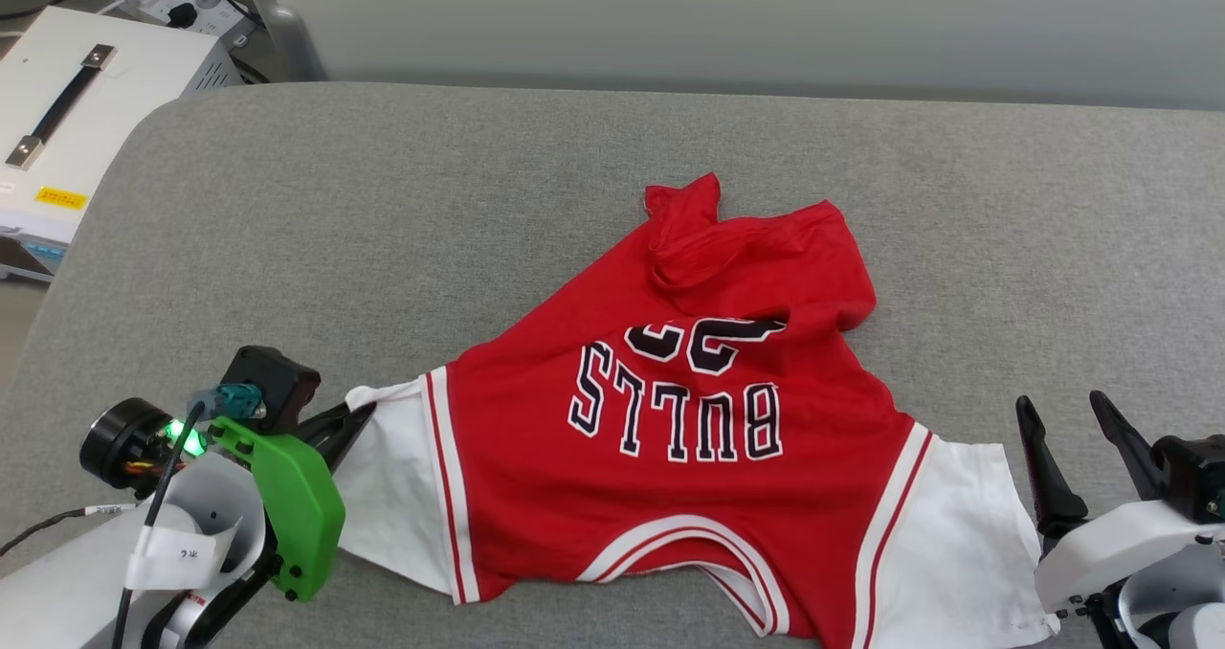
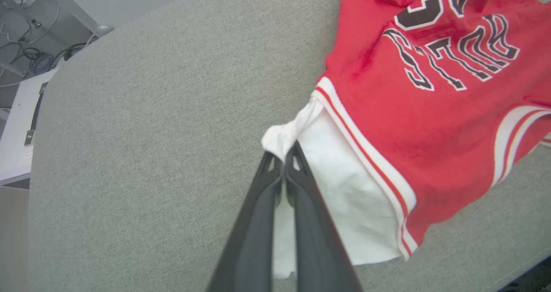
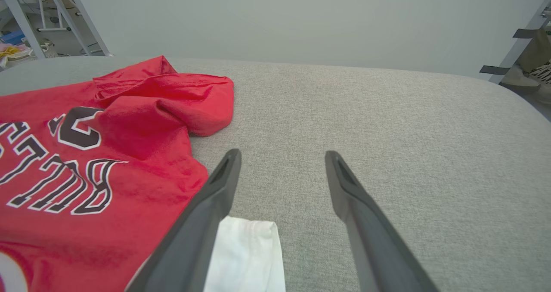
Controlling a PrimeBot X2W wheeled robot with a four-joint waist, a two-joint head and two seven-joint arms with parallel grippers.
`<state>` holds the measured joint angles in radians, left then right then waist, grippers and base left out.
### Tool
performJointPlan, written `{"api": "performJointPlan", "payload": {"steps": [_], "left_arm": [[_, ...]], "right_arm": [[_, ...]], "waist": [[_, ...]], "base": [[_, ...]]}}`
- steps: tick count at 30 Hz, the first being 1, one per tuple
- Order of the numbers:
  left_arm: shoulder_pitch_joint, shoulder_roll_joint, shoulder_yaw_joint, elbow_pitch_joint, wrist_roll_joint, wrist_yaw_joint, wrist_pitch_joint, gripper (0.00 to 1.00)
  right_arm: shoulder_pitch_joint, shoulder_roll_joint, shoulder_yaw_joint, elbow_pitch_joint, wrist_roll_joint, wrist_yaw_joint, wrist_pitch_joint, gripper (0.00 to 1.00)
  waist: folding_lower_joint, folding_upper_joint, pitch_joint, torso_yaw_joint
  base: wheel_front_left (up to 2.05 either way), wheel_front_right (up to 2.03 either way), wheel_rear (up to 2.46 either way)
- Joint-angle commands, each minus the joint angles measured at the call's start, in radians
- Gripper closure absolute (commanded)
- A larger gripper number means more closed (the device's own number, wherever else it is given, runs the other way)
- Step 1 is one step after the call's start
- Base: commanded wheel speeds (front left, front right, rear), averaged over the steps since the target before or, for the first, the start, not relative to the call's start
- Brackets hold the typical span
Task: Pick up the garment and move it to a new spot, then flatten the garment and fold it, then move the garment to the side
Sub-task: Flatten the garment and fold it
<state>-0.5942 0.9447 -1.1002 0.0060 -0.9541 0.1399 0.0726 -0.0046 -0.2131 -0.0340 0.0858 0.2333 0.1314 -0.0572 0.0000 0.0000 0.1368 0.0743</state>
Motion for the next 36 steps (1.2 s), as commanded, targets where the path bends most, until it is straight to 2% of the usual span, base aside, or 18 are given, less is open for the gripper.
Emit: {"api": "performJointPlan", "payload": {"steps": [1,5,11,19,22,27,32,33,35,36], "left_arm": [[0.003,0.012,0.003,-0.012,0.026,0.013,0.005,1.00],[-0.033,0.010,0.008,-0.027,0.047,0.020,0.023,1.00],[-0.134,-0.028,0.026,0.066,0.074,-0.026,0.039,1.00],[-0.261,-0.113,0.029,0.328,0.095,-0.129,0.045,1.00],[-0.275,-0.163,0.028,0.453,0.079,-0.163,0.031,1.00],[-0.268,-0.243,0.013,0.650,0.070,-0.206,-0.009,1.00],[-0.270,-0.308,-0.007,0.781,0.072,-0.243,-0.061,1.00],[-0.276,-0.319,-0.008,0.802,0.071,-0.248,-0.074,0.72],[-0.296,-0.324,-0.017,0.829,0.089,-0.255,-0.106,0.00],[-0.306,-0.324,-0.017,0.839,0.093,-0.257,-0.123,0.00]], "right_arm": [[-0.006,0.001,0.003,-0.004,0.006,-0.001,0.000,0.00],[-0.026,-0.002,0.019,-0.011,0.008,-0.001,-0.001,0.00],[-0.073,-0.014,0.035,-0.021,0.005,-0.001,-0.002,0.00],[-0.136,-0.019,0.047,-0.026,0.002,-0.001,-0.011,0.00],[-0.151,-0.017,0.049,-0.020,0.002,-0.001,-0.017,0.00],[-0.168,-0.017,0.056,-0.008,0.001,-0.001,-0.026,0.00],[-0.176,-0.020,0.055,-0.002,-0.005,-0.001,-0.027,0.00],[-0.175,-0.021,0.053,-0.002,-0.006,-0.001,-0.027,0.00],[-0.174,-0.022,0.052,-0.001,-0.007,-0.001,-0.028,0.00],[-0.172,-0.023,0.053,-0.001,-0.007,-0.001,-0.028,0.00]], "waist": [[0.0000,0.0000,0.003,-0.002],[0.0000,0.0000,0.027,-0.023],[0.0000,0.0000,0.096,-0.074],[0.0000,0.0000,0.189,-0.138],[0.0000,0.0000,0.212,-0.152],[0.0000,0.0000,0.229,-0.164],[0.0000,0.0000,0.224,-0.156],[0.0000,0.0000,0.219,-0.150],[0.0000,0.0000,0.207,-0.139],[0.0000,0.0000,0.202,-0.135]], "base": [[0.00,0.00,0.00],[0.00,0.00,0.00],[0.00,0.00,0.00],[0.00,0.00,0.00],[0.00,0.00,0.00],[0.00,0.00,0.00],[0.00,0.00,0.00],[0.00,0.00,0.00],[0.00,0.00,0.00],[0.00,0.00,0.00]]}}
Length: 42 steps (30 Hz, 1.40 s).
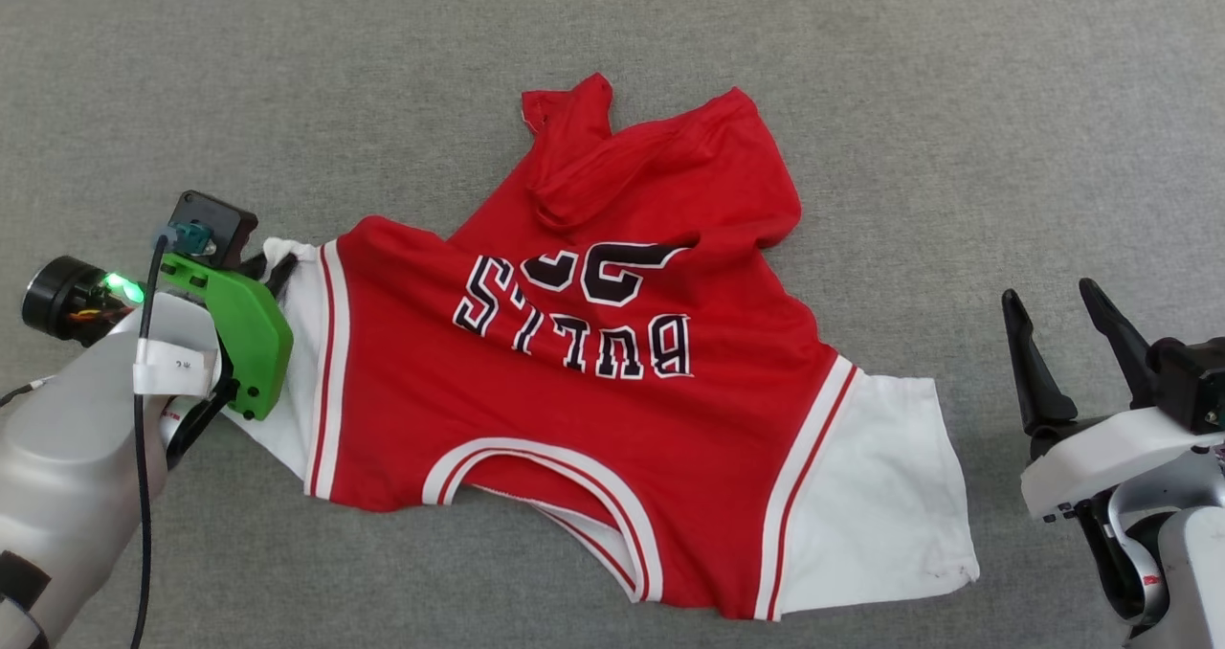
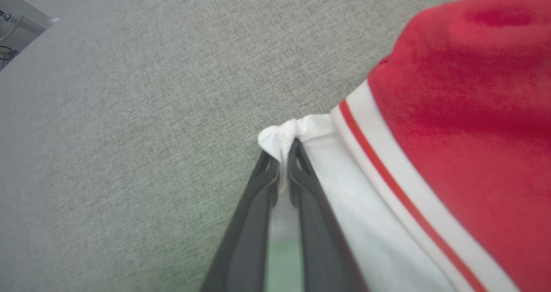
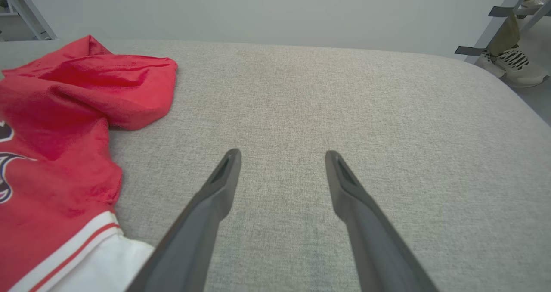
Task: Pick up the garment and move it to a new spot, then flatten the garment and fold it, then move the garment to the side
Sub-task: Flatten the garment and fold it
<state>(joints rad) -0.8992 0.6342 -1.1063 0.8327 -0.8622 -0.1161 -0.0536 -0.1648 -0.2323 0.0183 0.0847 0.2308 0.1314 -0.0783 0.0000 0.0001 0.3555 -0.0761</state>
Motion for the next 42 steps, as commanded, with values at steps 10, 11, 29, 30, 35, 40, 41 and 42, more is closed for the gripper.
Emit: {"api": "performJointPlan", "payload": {"steps": [10,11,29,30,35,40,41,42], "left_arm": [[-0.098,0.083,0.018,-0.092,-0.141,-0.014,0.116,0.00],[-0.101,0.109,0.017,-0.132,-0.178,-0.014,0.162,0.00],[-0.061,0.206,-0.082,-0.316,-0.332,-0.005,0.546,0.00],[-0.058,0.203,-0.090,-0.309,-0.326,-0.005,0.554,0.00],[-0.036,0.190,-0.124,-0.270,-0.285,-0.006,0.582,0.00],[0.002,0.174,-0.140,-0.236,-0.269,-0.008,0.592,0.01],[0.007,0.173,-0.141,-0.233,-0.270,-0.009,0.591,0.67],[0.014,0.174,-0.143,-0.233,-0.268,-0.010,0.585,1.00]], "right_arm": [[0.031,0.004,-0.013,0.002,0.001,-0.001,-0.013,0.00],[0.034,0.006,-0.013,0.002,0.001,-0.001,-0.014,0.00],[-0.011,-0.009,0.008,-0.005,0.008,-0.001,-0.017,0.00],[-0.014,-0.009,0.009,-0.004,0.008,-0.001,-0.017,0.00],[-0.021,-0.009,0.013,0.001,0.010,-0.001,-0.022,0.00],[-0.020,-0.011,0.012,0.009,0.010,-0.001,-0.025,0.00],[-0.019,-0.012,0.010,0.010,0.010,-0.001,-0.025,0.00],[-0.017,-0.013,0.008,0.011,0.010,-0.001,-0.024,0.00]], "waist": [[0.0000,-0.0001,-0.074,0.073],[0.0000,-0.0001,-0.076,0.076],[0.0000,-0.0001,-0.004,0.047],[0.0000,-0.0001,0.002,0.042],[0.0000,-0.0001,0.017,0.024],[0.0000,-0.0001,0.010,0.017],[0.0000,-0.0001,0.007,0.018],[0.0000,-0.0001,-0.002,0.019]], "base": [[0.00,0.00,0.00],[0.00,0.00,0.00],[0.00,0.00,0.00],[0.00,0.00,0.00],[0.00,0.00,0.00],[0.00,0.00,0.00],[0.00,0.00,0.00],[0.00,0.00,0.00]]}}
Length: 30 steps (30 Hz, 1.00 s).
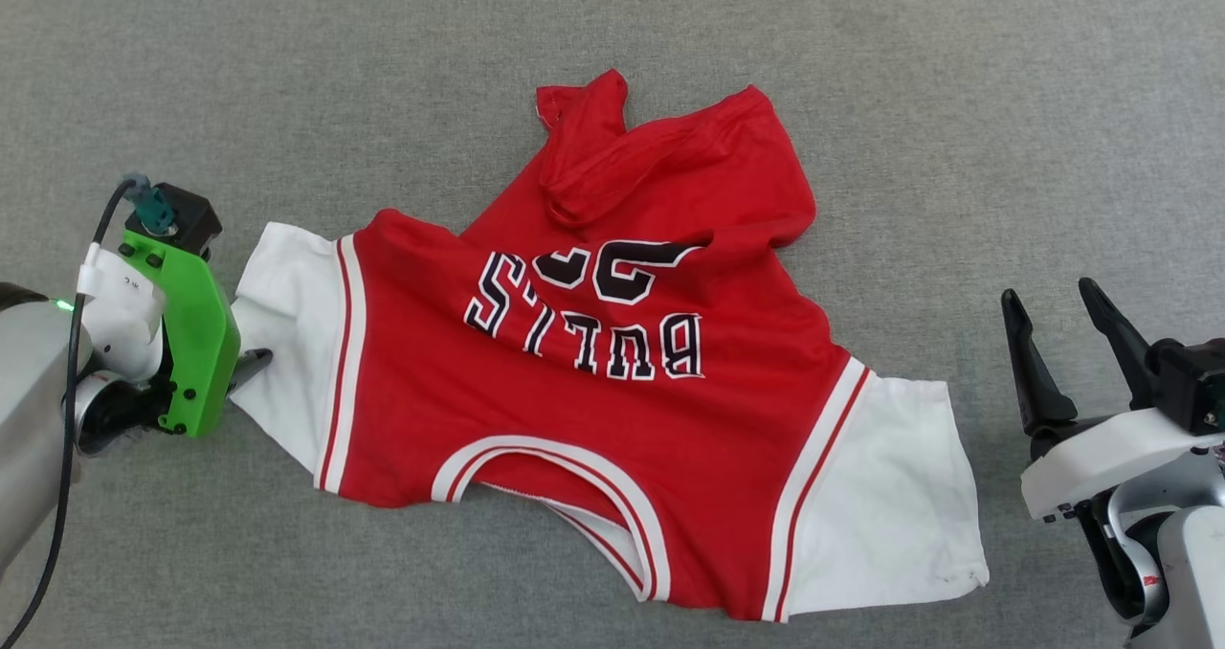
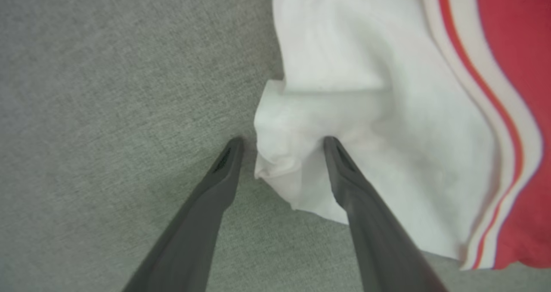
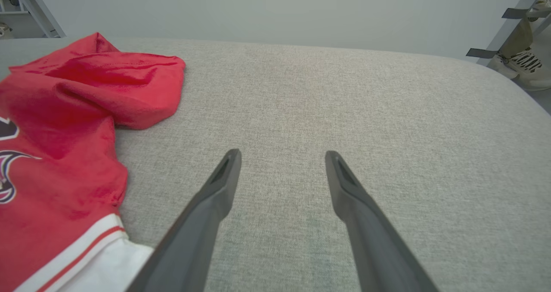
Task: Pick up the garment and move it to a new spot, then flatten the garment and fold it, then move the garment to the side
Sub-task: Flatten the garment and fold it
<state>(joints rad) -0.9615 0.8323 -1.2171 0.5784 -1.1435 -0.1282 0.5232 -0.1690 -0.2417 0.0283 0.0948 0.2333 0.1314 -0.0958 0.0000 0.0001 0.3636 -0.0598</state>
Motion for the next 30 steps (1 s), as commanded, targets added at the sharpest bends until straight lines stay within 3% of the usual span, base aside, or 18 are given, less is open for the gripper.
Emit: {"api": "performJointPlan", "payload": {"steps": [1,7,11,15,24,28,30], "left_arm": [[0.080,-0.023,-0.031,0.020,0.011,0.002,-0.001,1.00],[0.100,0.004,0.004,-0.028,0.006,0.003,-0.127,1.00],[0.118,0.031,0.036,-0.107,0.010,0.029,-0.227,1.00],[0.149,0.071,0.050,-0.219,0.022,0.075,-0.288,1.00],[0.217,0.136,0.055,-0.447,0.045,0.201,-0.346,1.00],[0.222,0.147,0.059,-0.495,0.054,0.232,-0.355,1.00],[0.217,0.147,0.061,-0.523,0.065,0.249,-0.360,1.00]], "right_arm": [[-0.011,-0.005,-0.004,0.001,0.007,-0.001,-0.006,0.00],[0.008,-0.034,-0.015,-0.009,0.002,-0.001,0.005,0.00],[0.018,-0.093,-0.008,-0.053,0.001,-0.001,0.050,0.00],[0.041,-0.192,0.037,-0.128,0.029,-0.001,0.190,0.00],[0.131,-0.430,0.174,-0.327,0.208,-0.001,0.644,0.00],[0.162,-0.465,0.208,-0.368,0.261,-0.001,0.770,0.00],[0.185,-0.449,0.236,-0.365,0.278,-0.001,0.818,0.00]], "waist": [[0.0000,-0.0001,-0.017,0.004],[0.0000,-0.0001,-0.077,0.028],[0.0000,-0.0001,-0.122,0.048],[0.0000,-0.0001,-0.160,0.065],[0.0000,-0.0001,-0.195,0.092],[0.0000,-0.0001,-0.188,0.100],[0.0000,-0.0001,-0.172,0.110]], "base": [[0.00,0.00,0.00],[0.00,0.00,0.00],[0.00,0.00,0.00],[0.00,0.00,0.00],[0.00,0.00,0.00],[0.00,0.00,0.00],[0.00,0.00,0.00]]}}
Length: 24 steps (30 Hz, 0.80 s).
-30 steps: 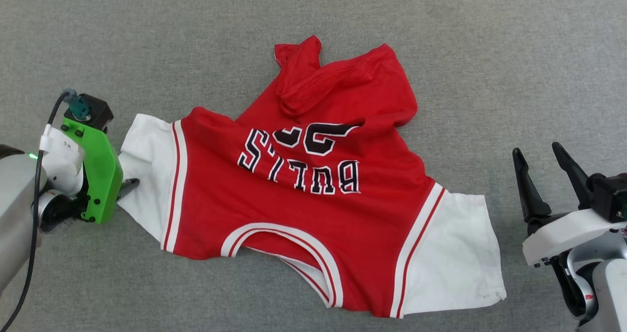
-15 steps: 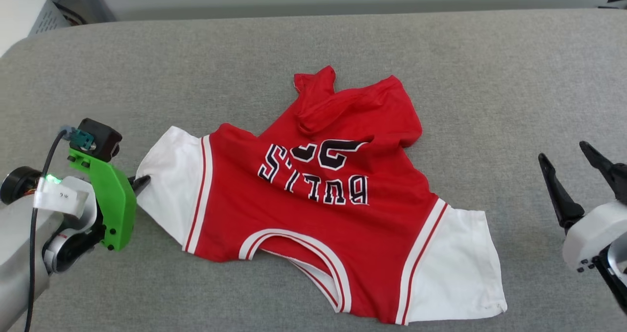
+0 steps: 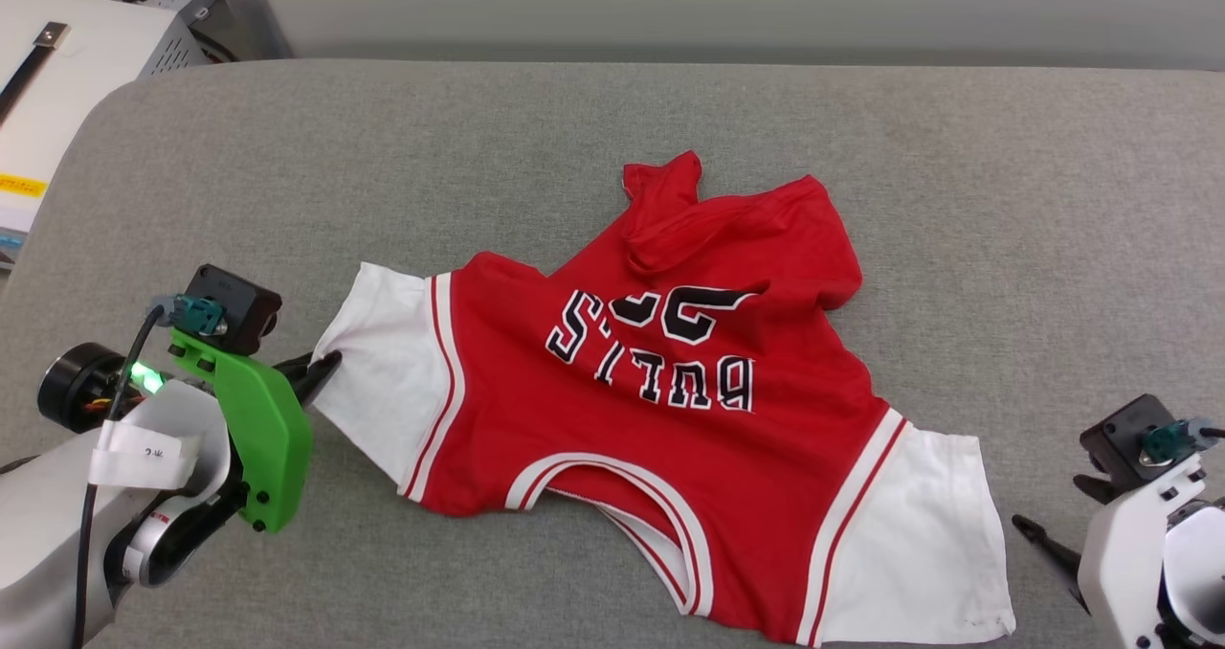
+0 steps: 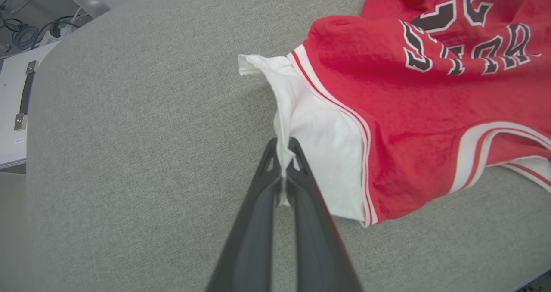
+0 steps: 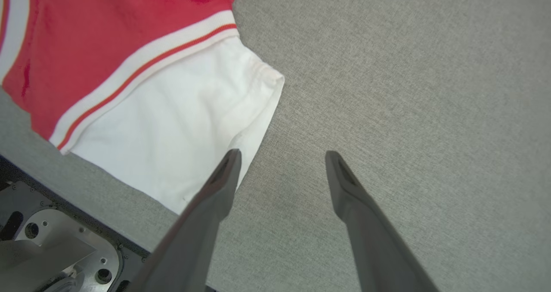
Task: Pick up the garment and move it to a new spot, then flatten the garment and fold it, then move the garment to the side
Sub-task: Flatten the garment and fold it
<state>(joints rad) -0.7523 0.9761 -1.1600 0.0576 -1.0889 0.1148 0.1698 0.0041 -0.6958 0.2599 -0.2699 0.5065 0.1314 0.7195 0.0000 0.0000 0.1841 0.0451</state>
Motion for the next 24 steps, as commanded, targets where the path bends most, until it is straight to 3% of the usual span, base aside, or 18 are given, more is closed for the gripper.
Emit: {"api": "performJointPlan", "payload": {"steps": [1,10,18,19,20,21,24], "left_arm": [[0.005,0.003,0.005,-0.006,0.013,0.009,-0.008,1.00],[-0.024,-0.011,0.012,-0.016,0.040,0.015,-0.019,1.00],[-0.033,-0.023,0.017,0.013,0.041,-0.001,-0.039,1.00],[-0.028,-0.024,0.019,0.019,0.036,-0.004,-0.046,1.00],[-0.024,-0.022,0.019,0.024,0.033,-0.005,-0.050,1.00],[-0.017,-0.019,0.020,0.030,0.030,-0.006,-0.057,1.00],[0.005,-0.012,0.025,0.038,0.015,-0.006,-0.082,1.00]], "right_arm": [[0.015,0.009,0.014,0.005,0.005,-0.001,0.002,0.00],[0.005,0.064,0.119,0.155,0.001,-0.001,-0.080,0.00],[0.002,0.118,0.278,0.324,0.025,-0.001,-0.174,0.00],[-0.003,0.121,0.289,0.336,0.031,-0.001,-0.188,0.55],[-0.008,0.123,0.292,0.342,0.036,-0.001,-0.203,0.67],[-0.014,0.125,0.291,0.349,0.038,-0.001,-0.222,1.00],[-0.034,0.122,0.271,0.360,0.030,-0.001,-0.273,1.00]], "waist": [[0.0000,0.0000,0.012,0.008],[0.0000,0.0000,0.066,0.025],[0.0000,0.0000,0.088,0.022],[0.0000,0.0000,0.083,0.018],[0.0000,0.0000,0.078,0.014],[0.0000,0.0000,0.072,0.011],[0.0000,0.0000,0.047,0.001]], "base": [[0.00,0.00,0.00],[0.00,0.00,0.00],[0.00,0.00,0.00],[0.00,0.00,0.00],[0.00,0.00,0.00],[0.00,0.00,0.00],[0.00,0.00,0.00]]}}
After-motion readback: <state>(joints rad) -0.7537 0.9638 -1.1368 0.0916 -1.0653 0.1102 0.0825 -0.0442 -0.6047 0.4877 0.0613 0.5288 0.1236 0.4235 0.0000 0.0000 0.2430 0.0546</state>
